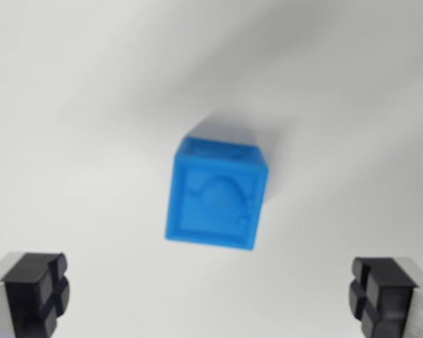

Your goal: Stack cube

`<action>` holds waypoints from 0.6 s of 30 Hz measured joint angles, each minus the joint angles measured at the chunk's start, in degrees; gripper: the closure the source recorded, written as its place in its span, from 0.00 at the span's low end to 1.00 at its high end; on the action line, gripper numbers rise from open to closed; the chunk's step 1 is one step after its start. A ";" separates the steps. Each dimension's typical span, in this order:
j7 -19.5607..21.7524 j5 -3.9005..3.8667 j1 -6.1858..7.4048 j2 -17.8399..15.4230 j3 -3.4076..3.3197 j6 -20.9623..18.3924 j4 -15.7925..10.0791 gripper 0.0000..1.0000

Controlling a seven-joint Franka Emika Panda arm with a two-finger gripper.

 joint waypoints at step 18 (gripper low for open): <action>5.30 -2.07 1.02 11.34 -0.03 11.96 -1.00 0.00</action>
